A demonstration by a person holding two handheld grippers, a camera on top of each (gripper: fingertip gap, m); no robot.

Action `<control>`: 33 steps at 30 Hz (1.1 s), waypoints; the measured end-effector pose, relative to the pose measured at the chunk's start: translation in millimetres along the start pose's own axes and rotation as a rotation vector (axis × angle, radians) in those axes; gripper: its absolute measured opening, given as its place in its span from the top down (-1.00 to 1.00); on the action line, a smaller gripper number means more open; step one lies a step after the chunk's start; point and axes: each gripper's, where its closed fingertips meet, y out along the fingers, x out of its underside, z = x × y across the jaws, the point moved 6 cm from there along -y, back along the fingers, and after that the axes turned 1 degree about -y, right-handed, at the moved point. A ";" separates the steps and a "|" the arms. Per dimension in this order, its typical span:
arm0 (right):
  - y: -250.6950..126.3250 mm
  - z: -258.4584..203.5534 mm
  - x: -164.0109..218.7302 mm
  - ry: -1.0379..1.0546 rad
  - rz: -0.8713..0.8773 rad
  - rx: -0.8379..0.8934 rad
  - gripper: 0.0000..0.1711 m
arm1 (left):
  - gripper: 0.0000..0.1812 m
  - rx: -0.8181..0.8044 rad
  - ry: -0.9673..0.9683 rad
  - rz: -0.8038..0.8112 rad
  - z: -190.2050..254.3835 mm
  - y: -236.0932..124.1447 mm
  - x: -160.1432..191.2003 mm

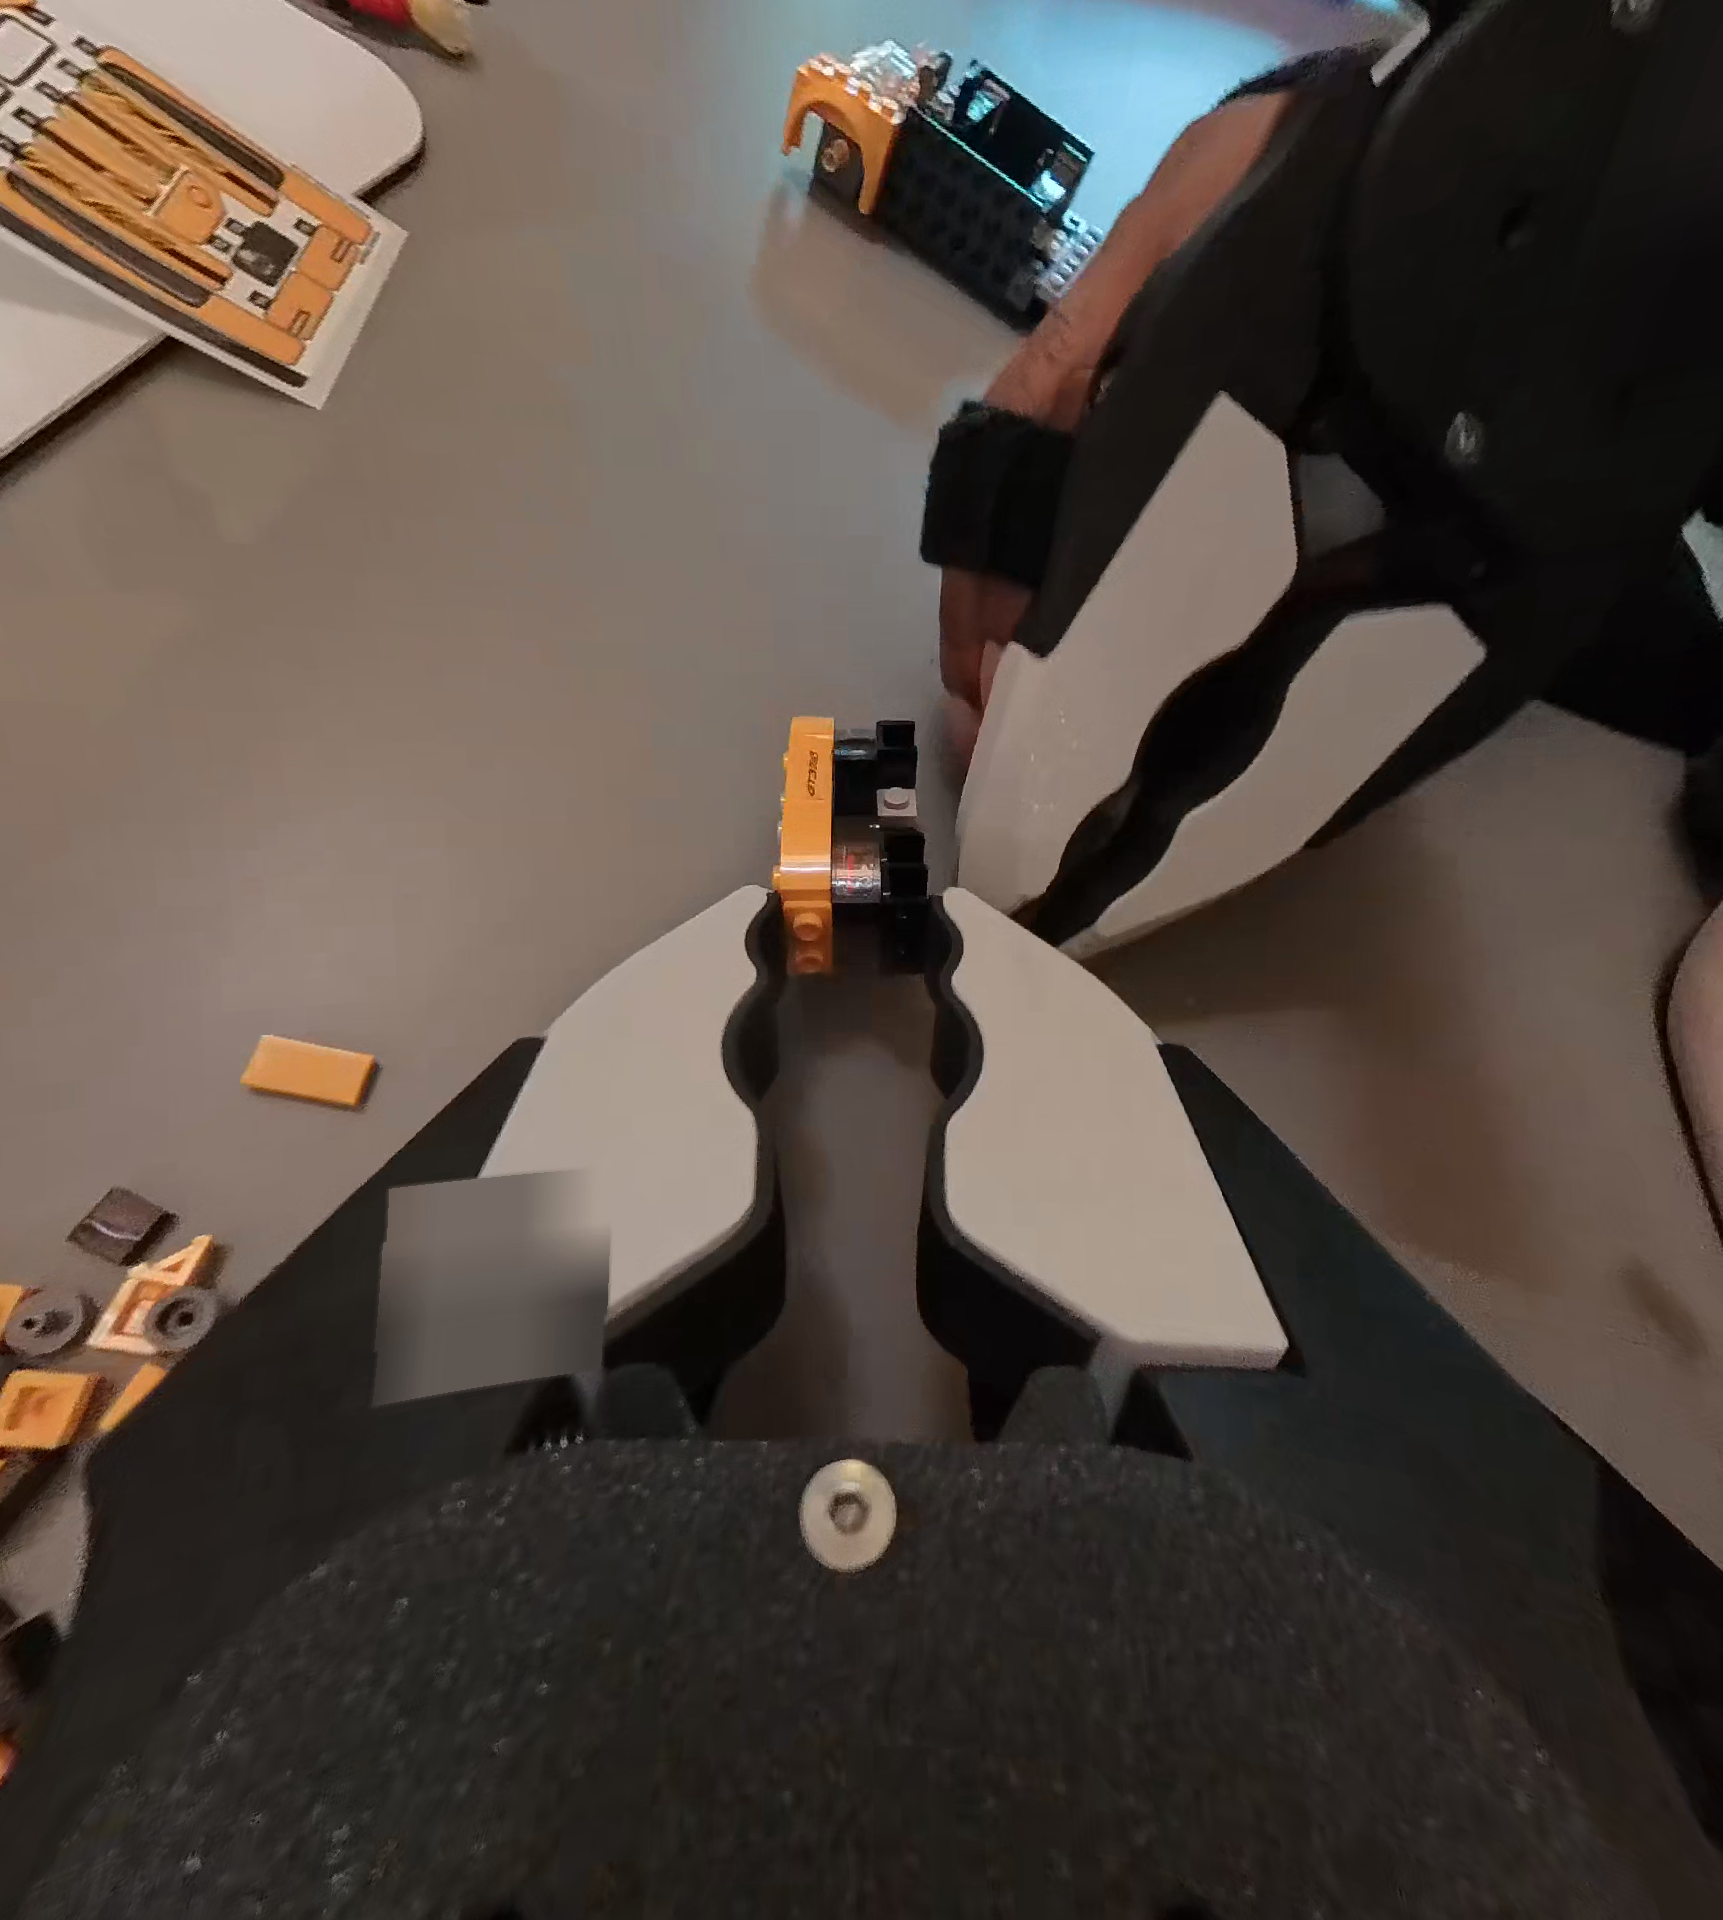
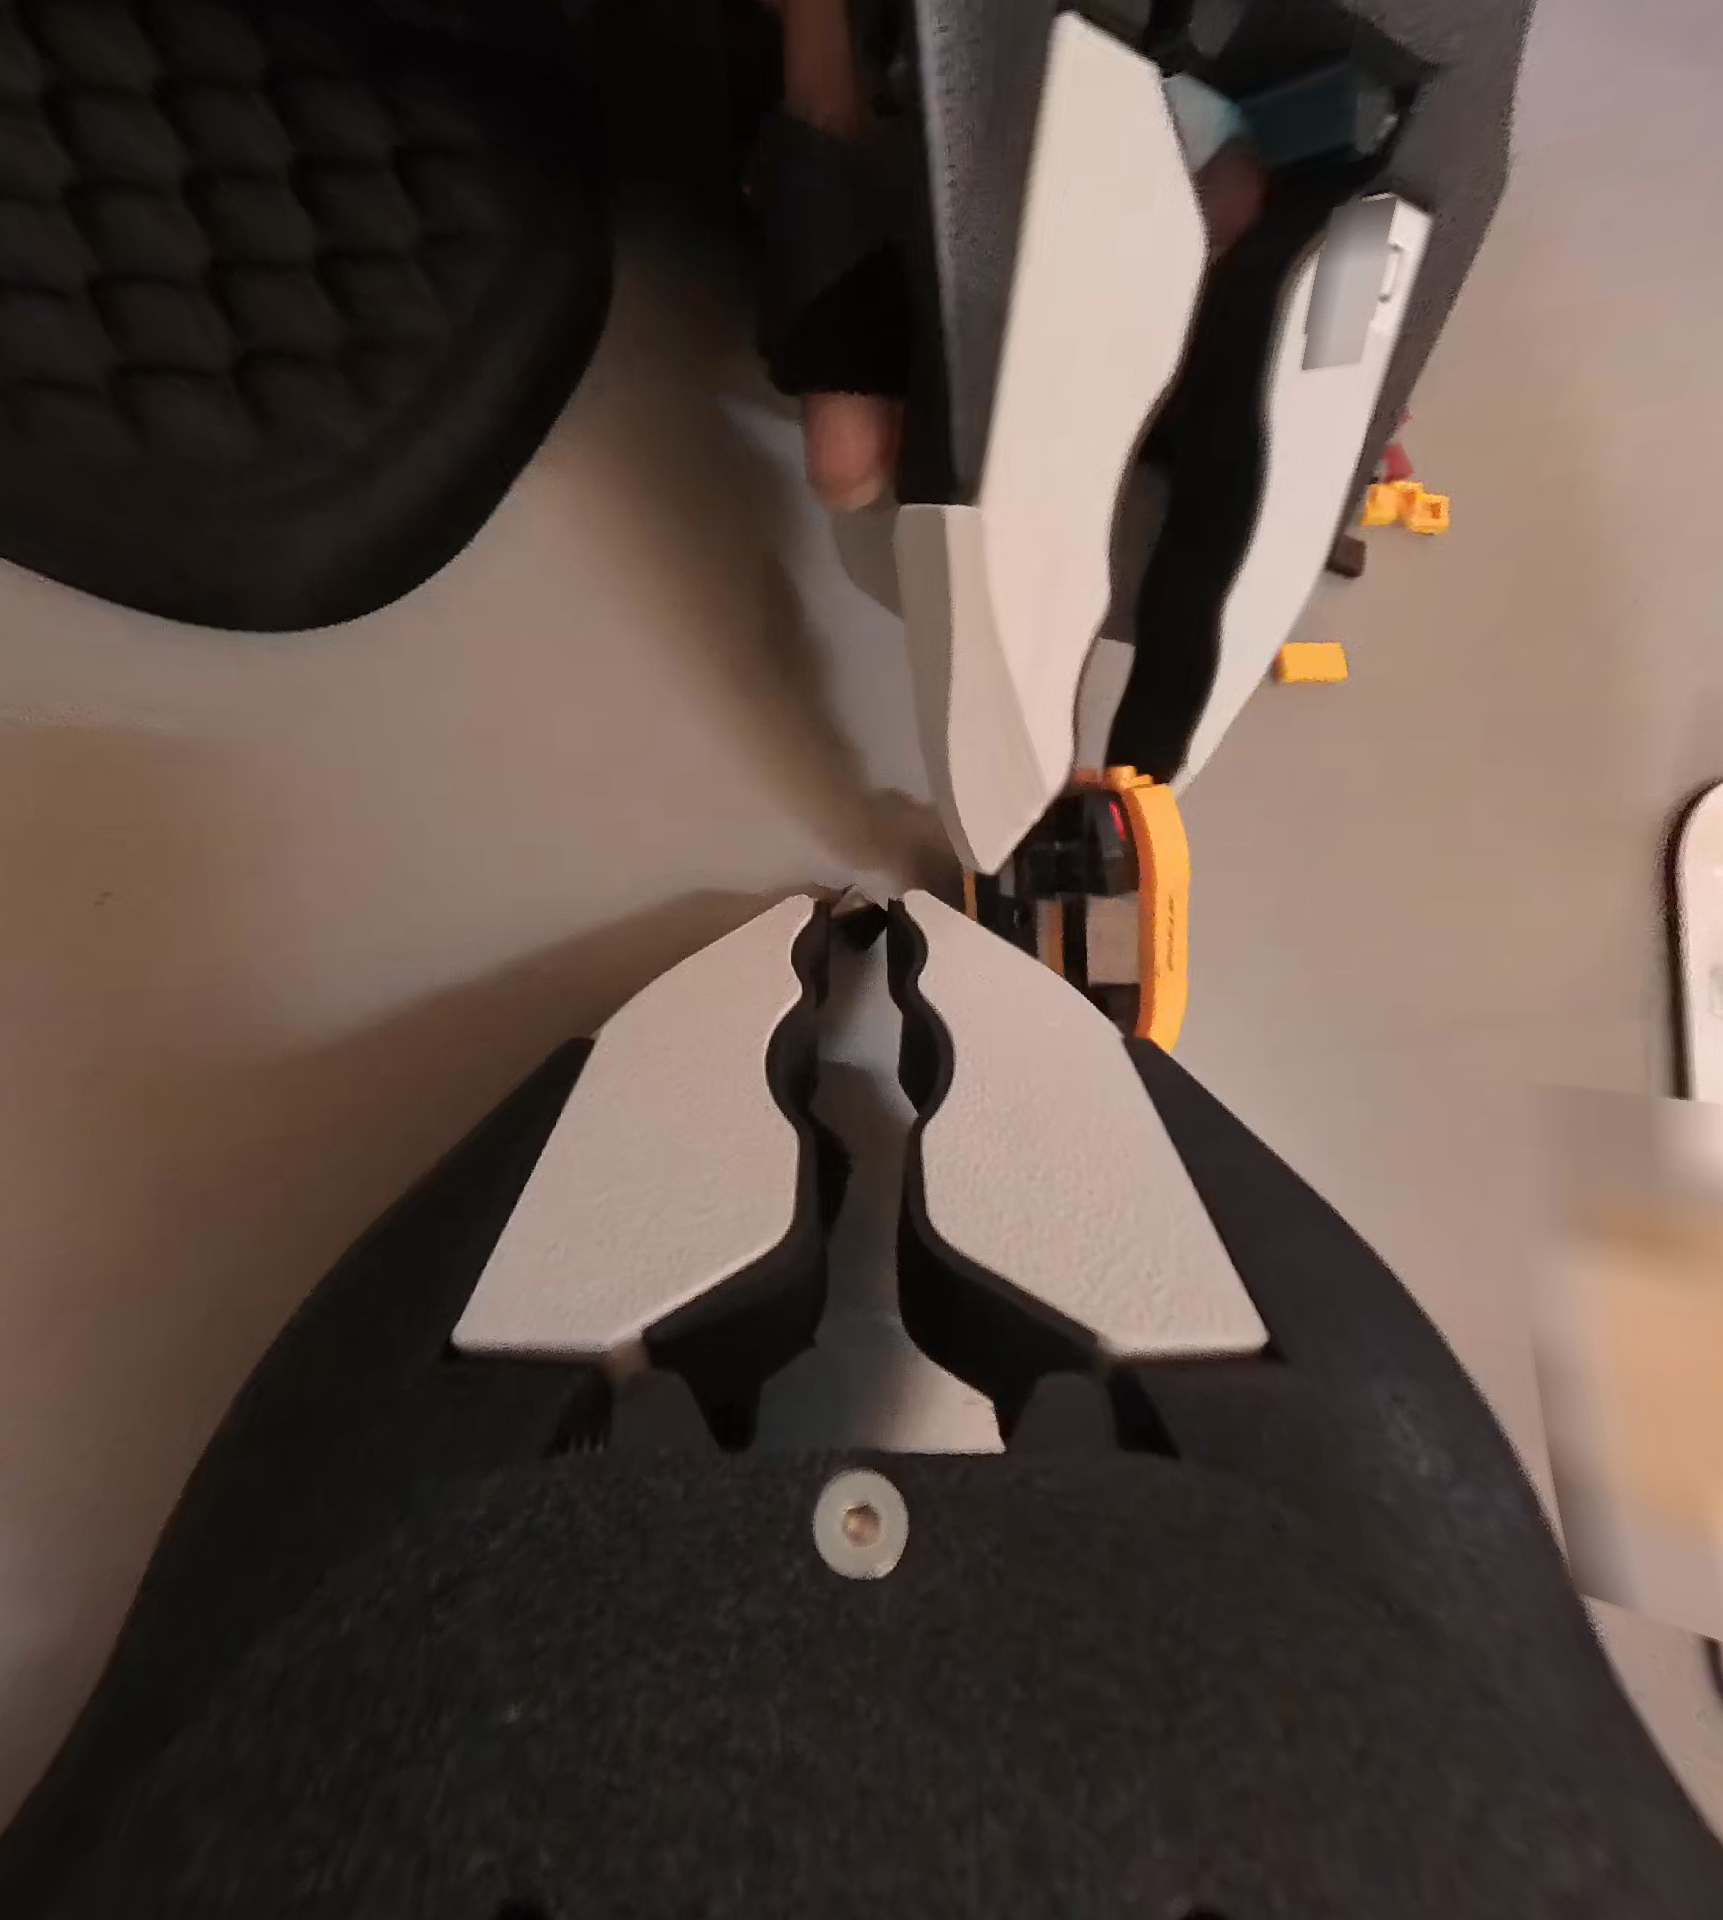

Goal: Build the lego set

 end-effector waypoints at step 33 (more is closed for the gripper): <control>-90.7 10.7 13.5 0.686 0.785 -0.383 0.89 | 0.84 0.001 0.482 0.338 77.0 -2.5 -46.9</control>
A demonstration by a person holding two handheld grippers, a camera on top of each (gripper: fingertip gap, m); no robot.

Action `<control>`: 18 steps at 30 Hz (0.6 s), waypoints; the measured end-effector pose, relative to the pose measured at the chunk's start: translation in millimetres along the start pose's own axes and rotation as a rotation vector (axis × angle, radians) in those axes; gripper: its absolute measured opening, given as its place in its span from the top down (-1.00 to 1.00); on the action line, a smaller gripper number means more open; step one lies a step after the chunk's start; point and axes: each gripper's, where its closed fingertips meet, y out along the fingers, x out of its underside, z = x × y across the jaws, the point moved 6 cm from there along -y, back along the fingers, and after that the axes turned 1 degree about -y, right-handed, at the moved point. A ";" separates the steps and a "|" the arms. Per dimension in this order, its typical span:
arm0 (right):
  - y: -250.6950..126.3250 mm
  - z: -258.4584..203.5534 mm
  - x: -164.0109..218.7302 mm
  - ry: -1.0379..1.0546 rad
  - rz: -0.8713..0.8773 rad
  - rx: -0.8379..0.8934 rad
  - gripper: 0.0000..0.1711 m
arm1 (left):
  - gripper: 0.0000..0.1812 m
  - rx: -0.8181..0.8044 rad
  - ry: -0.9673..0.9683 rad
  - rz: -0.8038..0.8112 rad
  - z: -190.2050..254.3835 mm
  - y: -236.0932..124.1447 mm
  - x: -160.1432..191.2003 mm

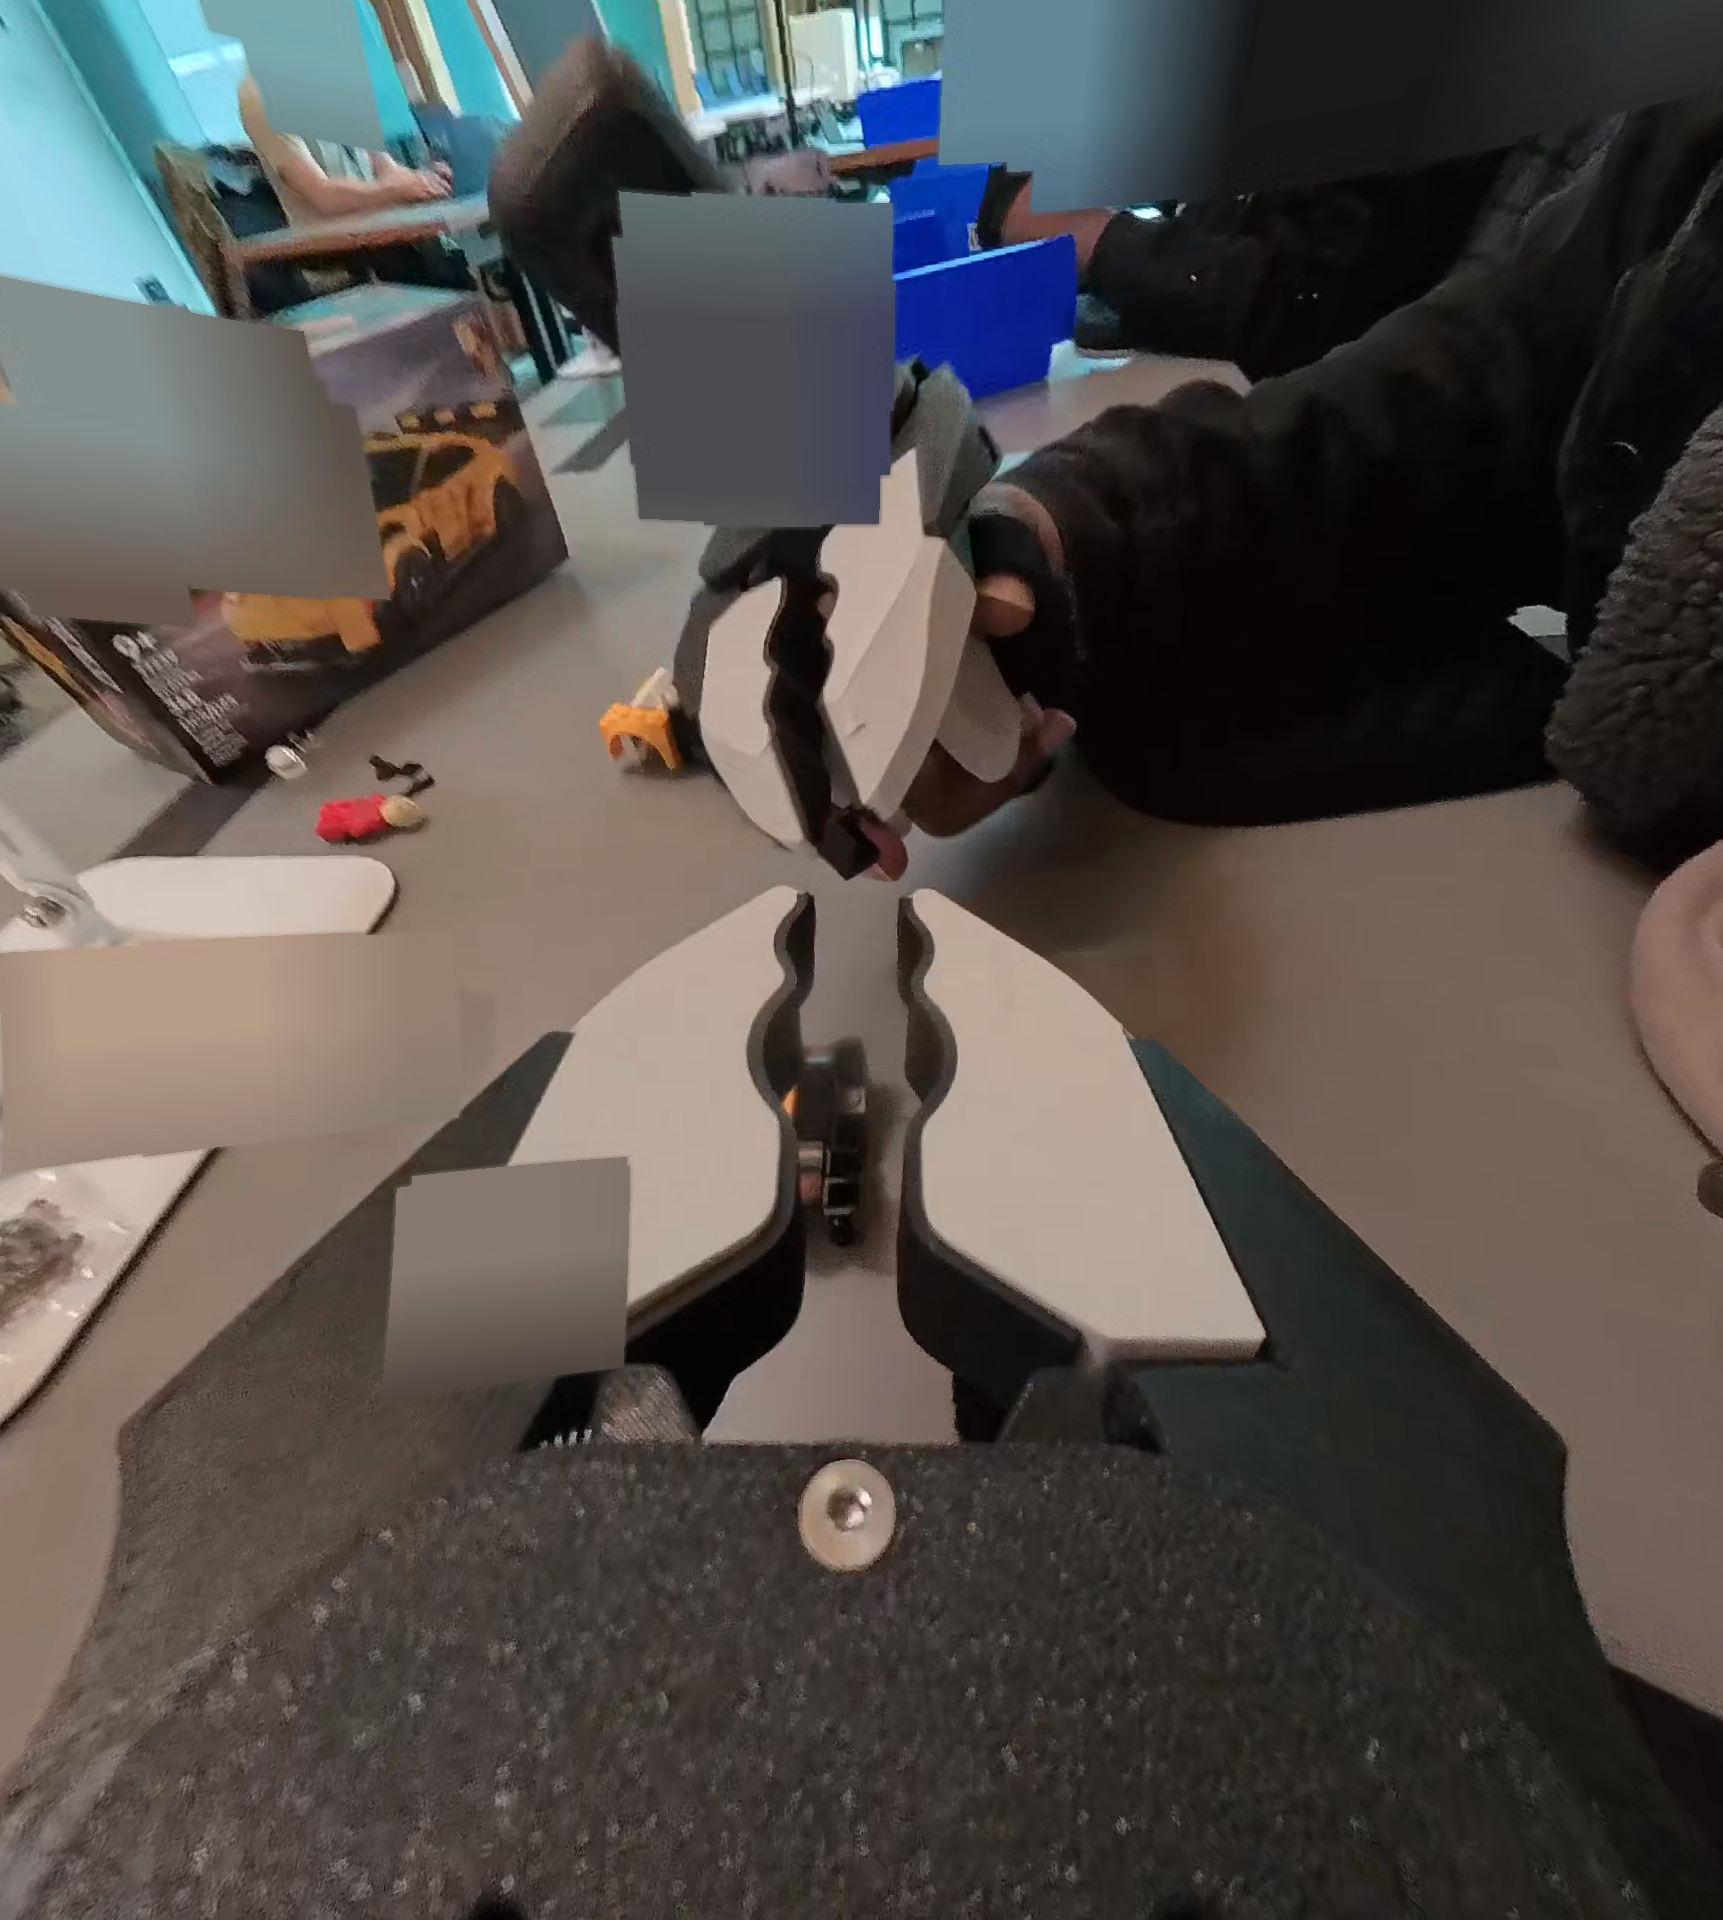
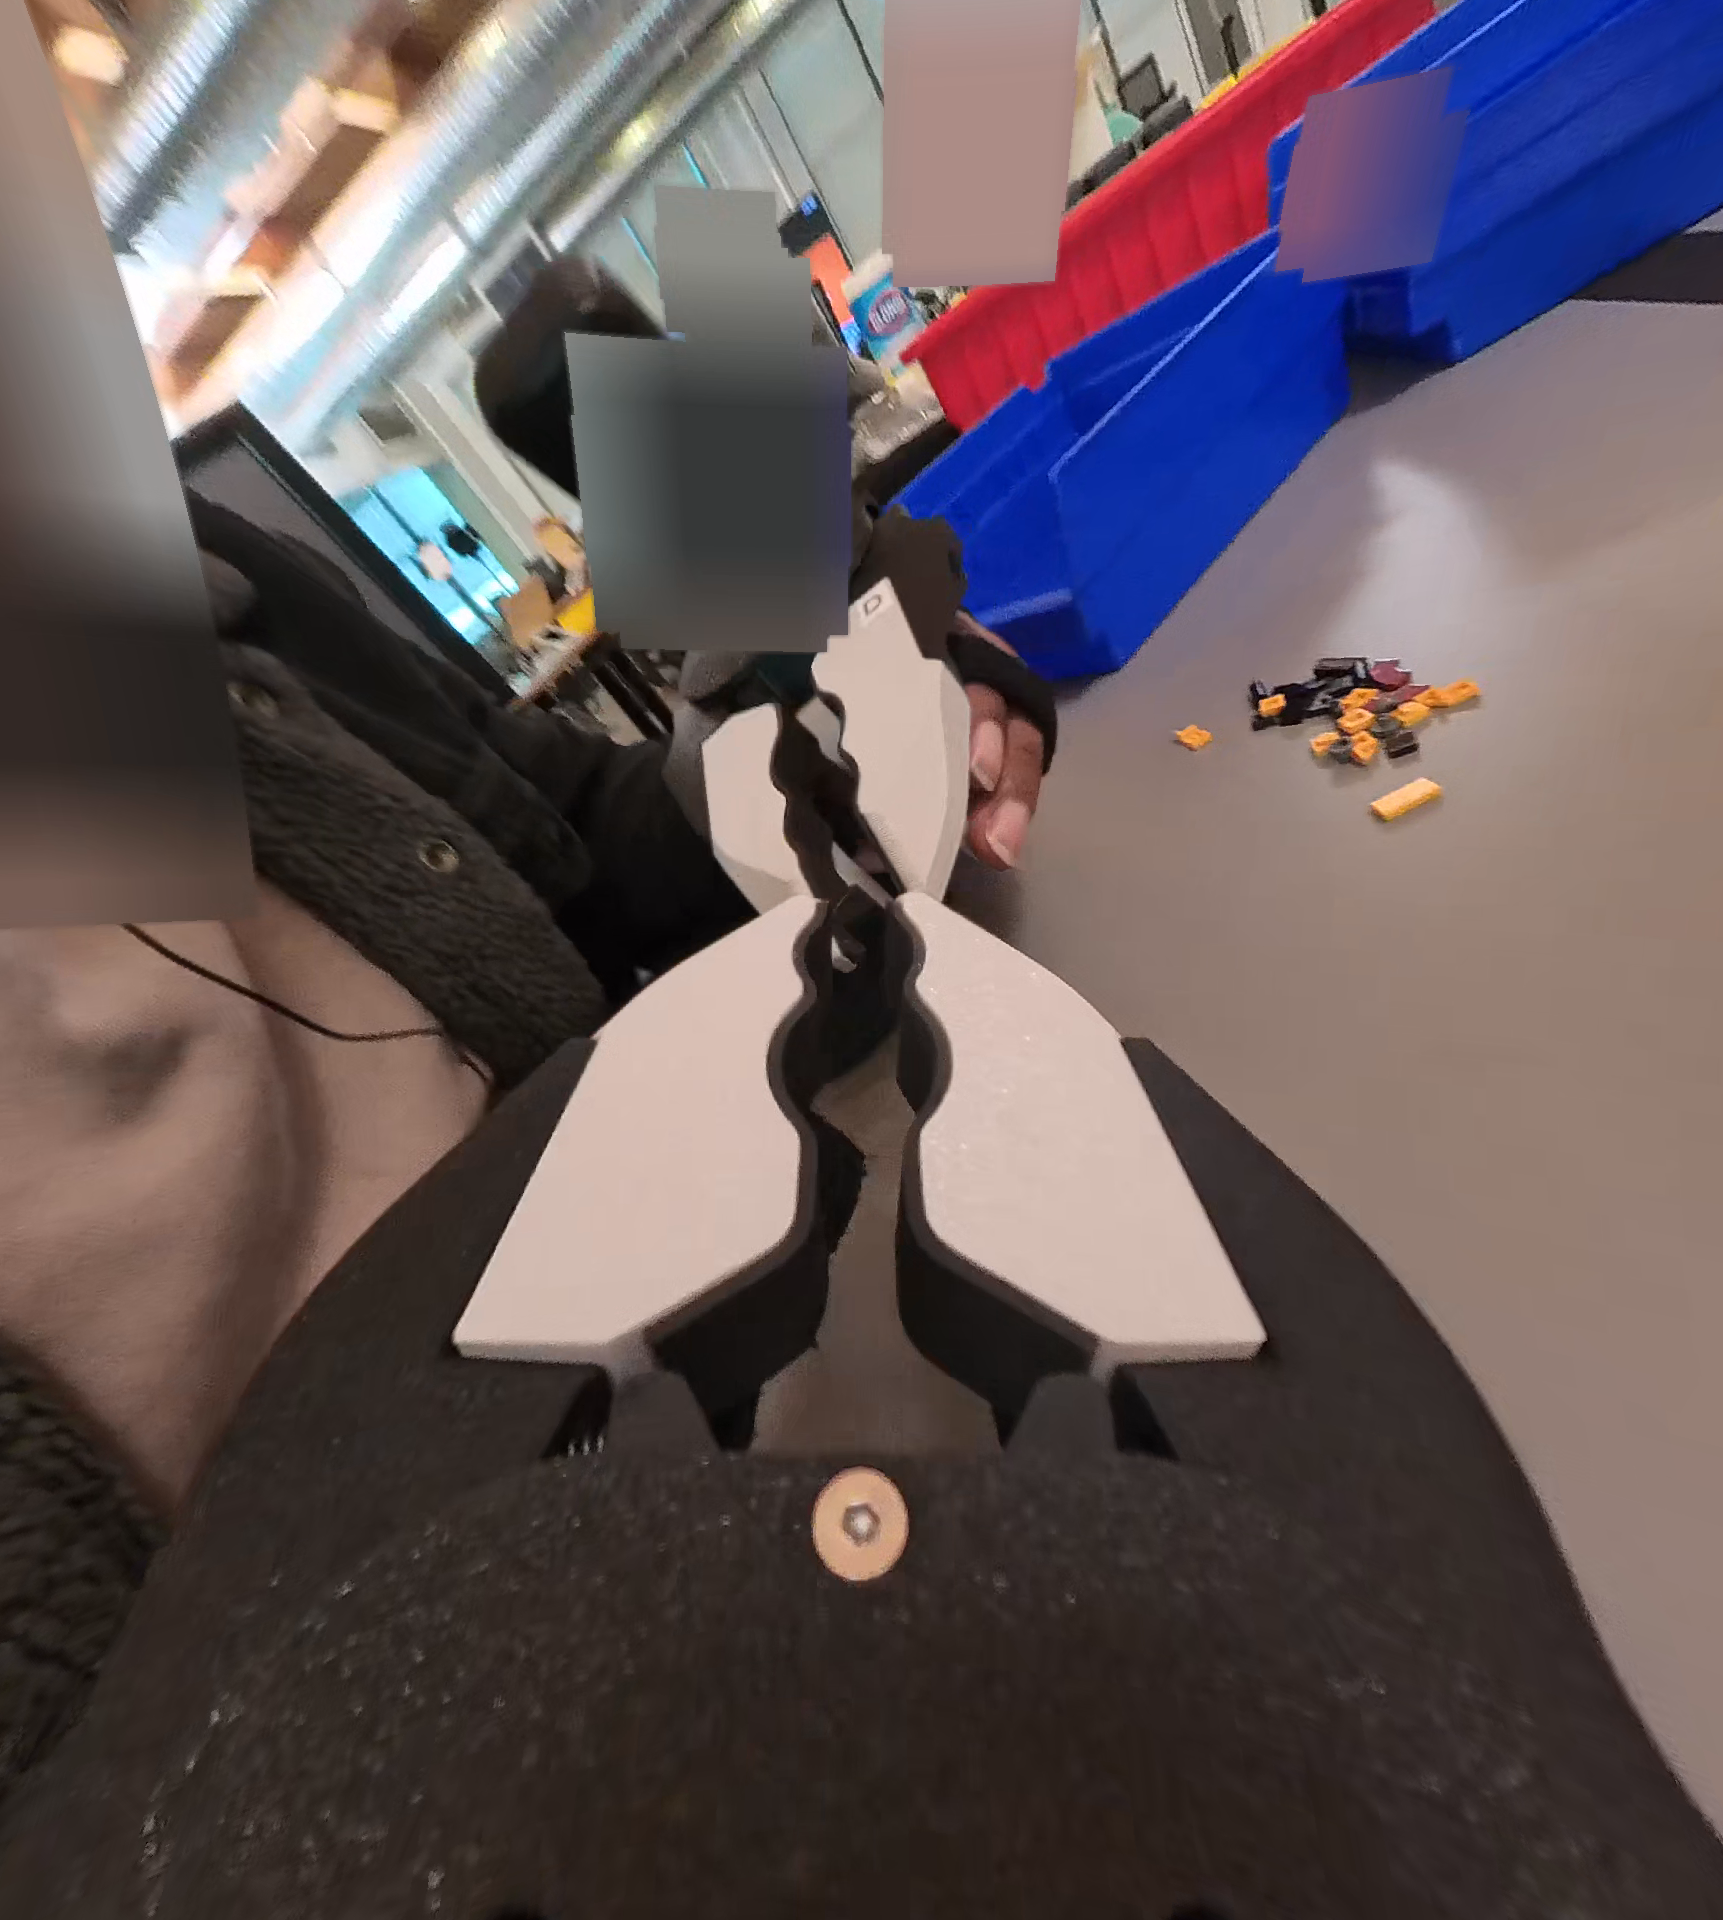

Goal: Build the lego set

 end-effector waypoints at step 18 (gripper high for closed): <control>5.7 2.2 -0.7 0.139 0.056 -0.049 0.98 | 1.00 0.039 -0.202 0.060 -4.7 -3.9 -7.3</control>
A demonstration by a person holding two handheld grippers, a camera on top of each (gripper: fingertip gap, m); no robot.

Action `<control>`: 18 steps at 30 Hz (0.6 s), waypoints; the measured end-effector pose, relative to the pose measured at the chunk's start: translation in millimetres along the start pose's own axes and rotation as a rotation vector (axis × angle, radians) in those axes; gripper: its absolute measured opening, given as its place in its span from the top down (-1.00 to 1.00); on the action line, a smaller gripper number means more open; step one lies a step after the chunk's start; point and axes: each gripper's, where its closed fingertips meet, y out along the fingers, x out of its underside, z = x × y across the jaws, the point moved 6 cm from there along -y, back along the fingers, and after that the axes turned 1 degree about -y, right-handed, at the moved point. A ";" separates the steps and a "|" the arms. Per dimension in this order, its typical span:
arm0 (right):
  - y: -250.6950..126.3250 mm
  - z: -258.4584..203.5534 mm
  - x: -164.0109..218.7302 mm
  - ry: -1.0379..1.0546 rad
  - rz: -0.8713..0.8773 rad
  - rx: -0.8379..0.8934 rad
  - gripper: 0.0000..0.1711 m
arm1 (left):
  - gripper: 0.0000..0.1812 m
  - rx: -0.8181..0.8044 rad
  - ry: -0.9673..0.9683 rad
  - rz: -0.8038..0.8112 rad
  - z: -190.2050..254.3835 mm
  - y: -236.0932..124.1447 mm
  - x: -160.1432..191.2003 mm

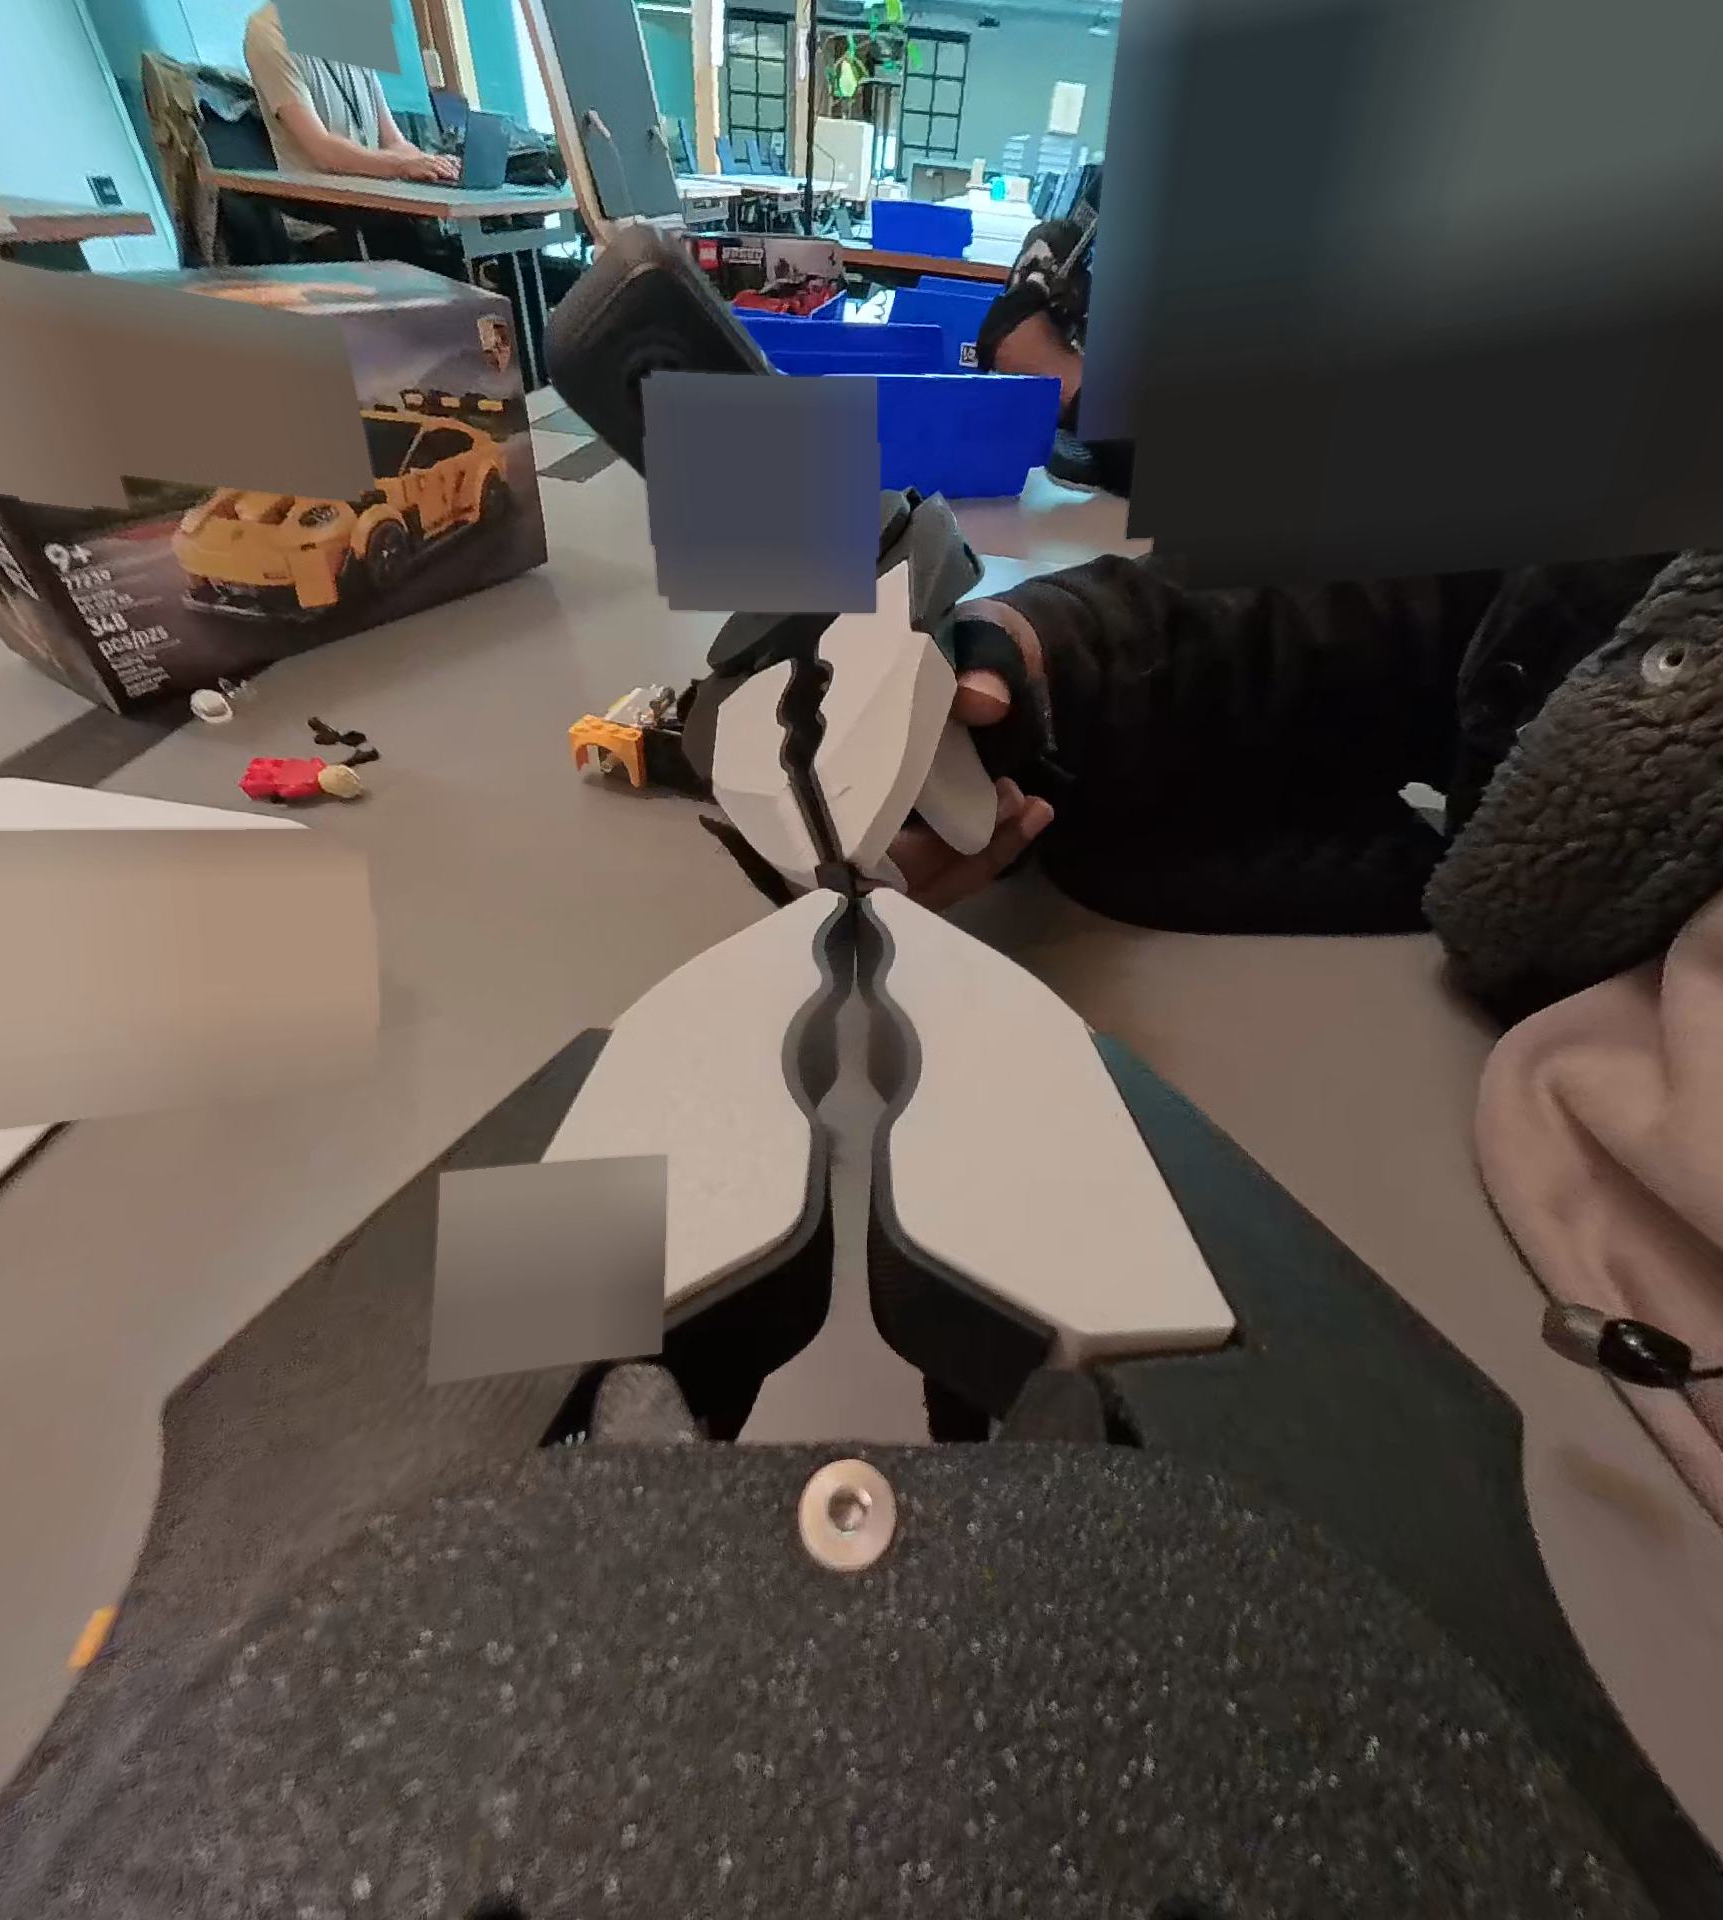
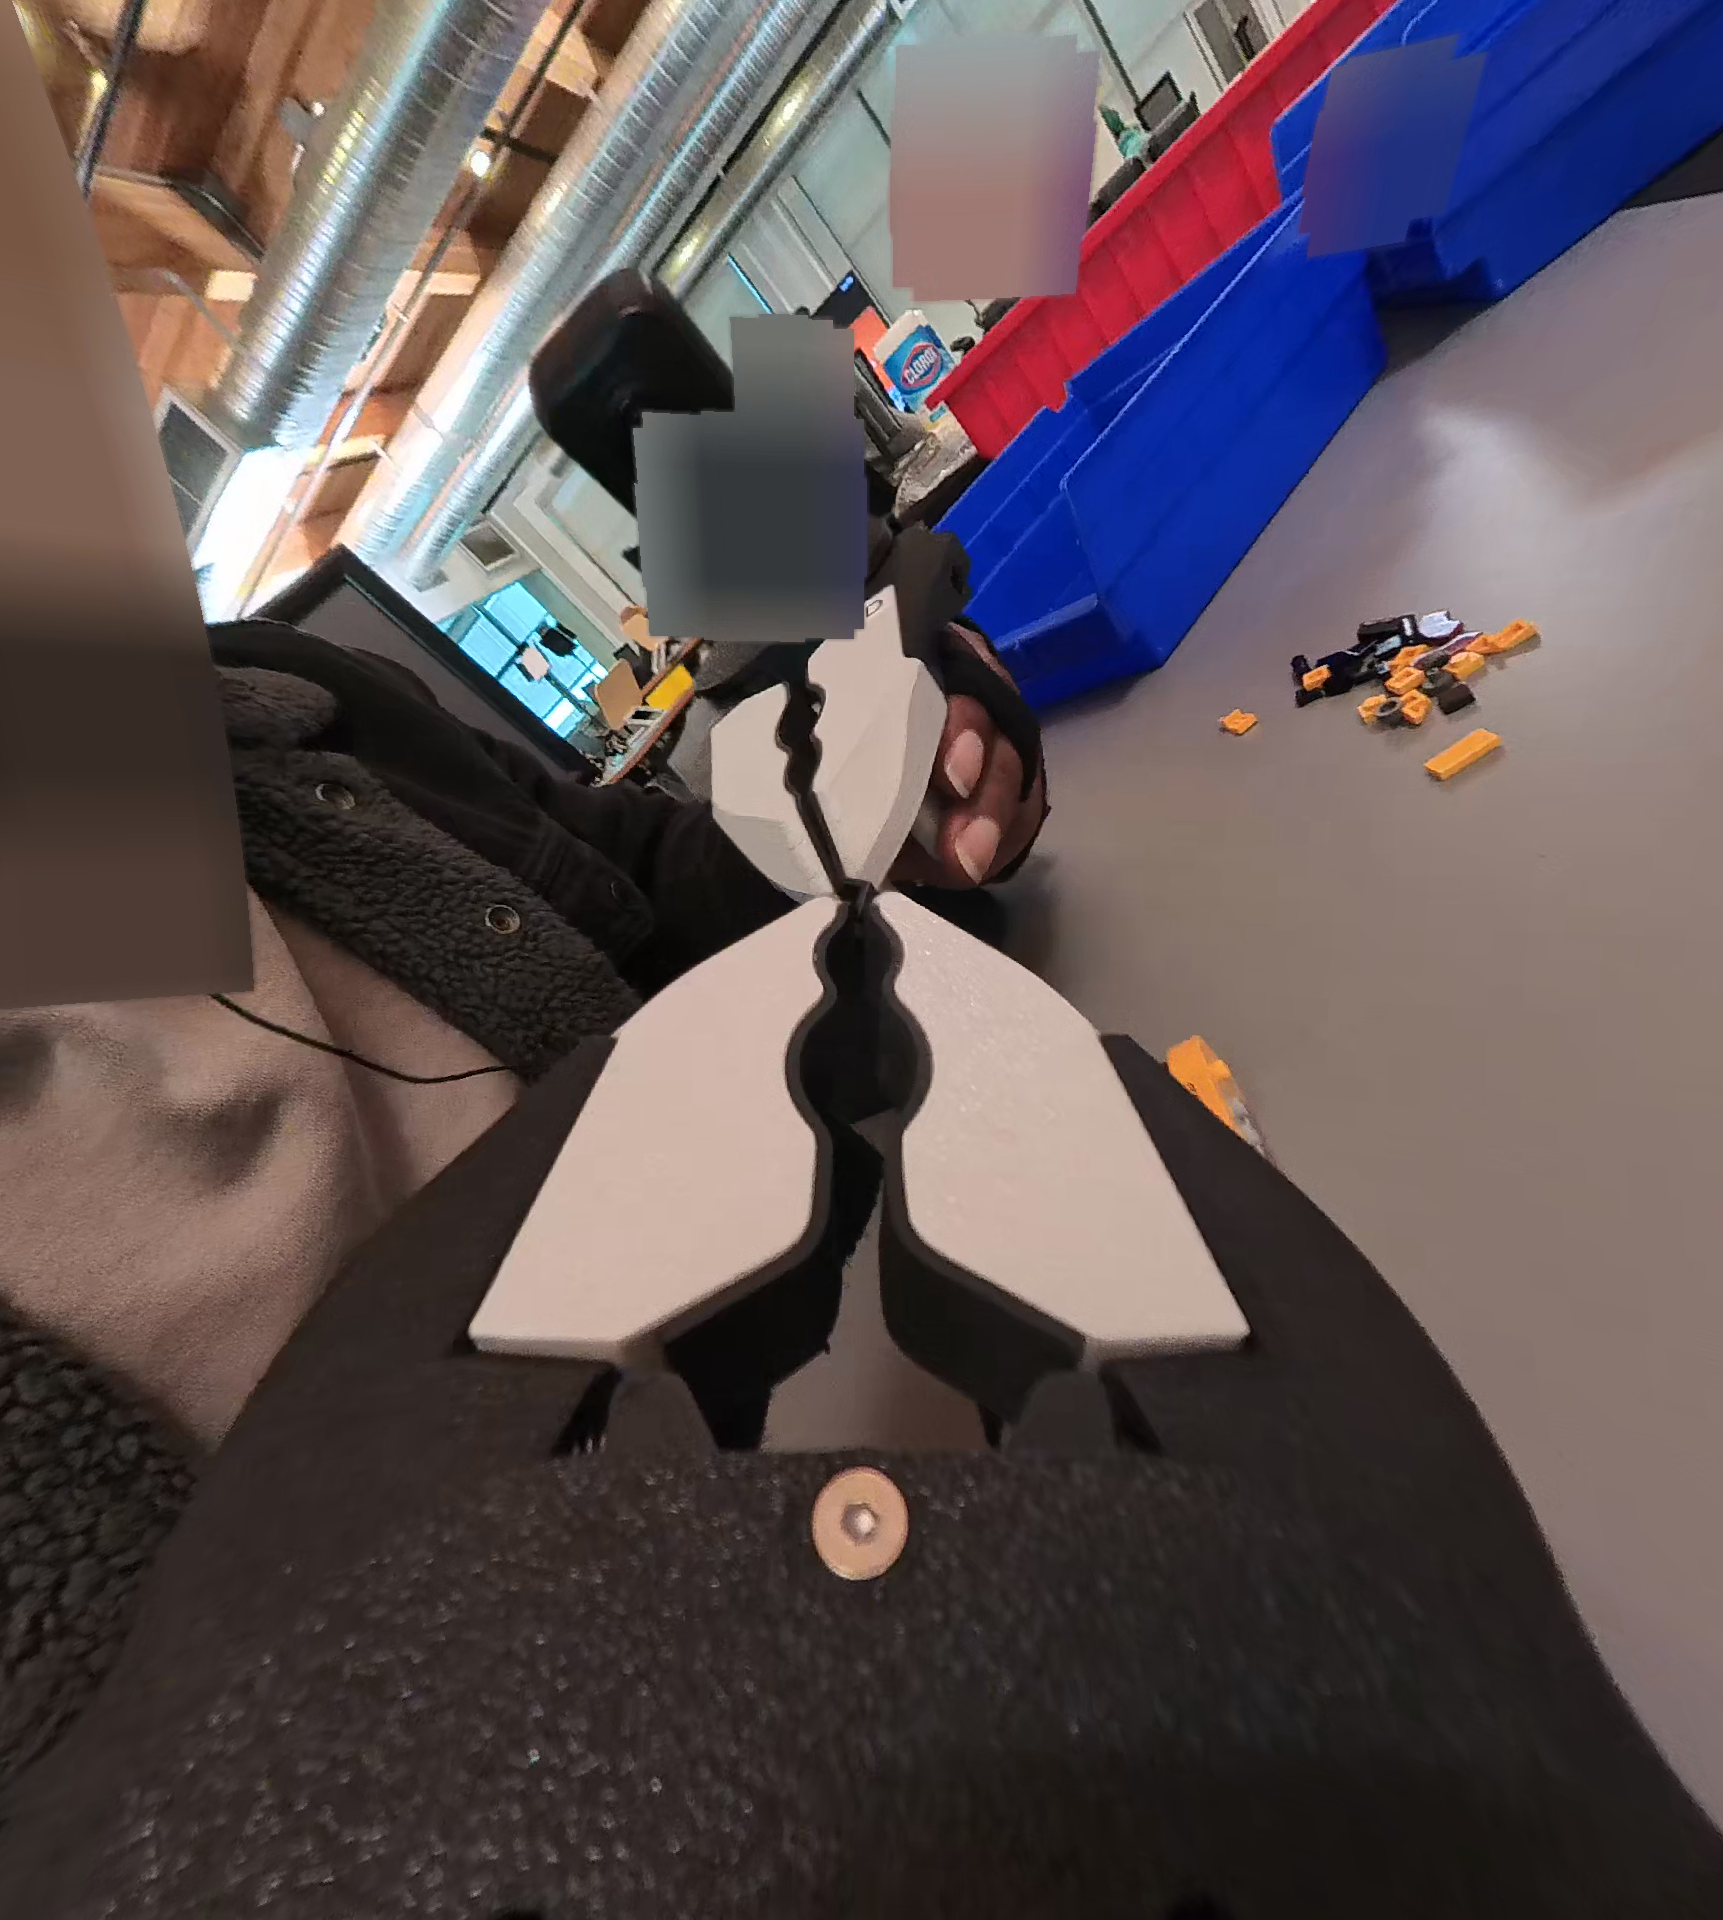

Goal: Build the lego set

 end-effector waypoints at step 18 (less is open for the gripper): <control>-3.0 7.6 -1.3 0.066 0.007 0.078 1.00 | 0.83 -0.079 0.034 -0.065 -11.3 3.5 14.5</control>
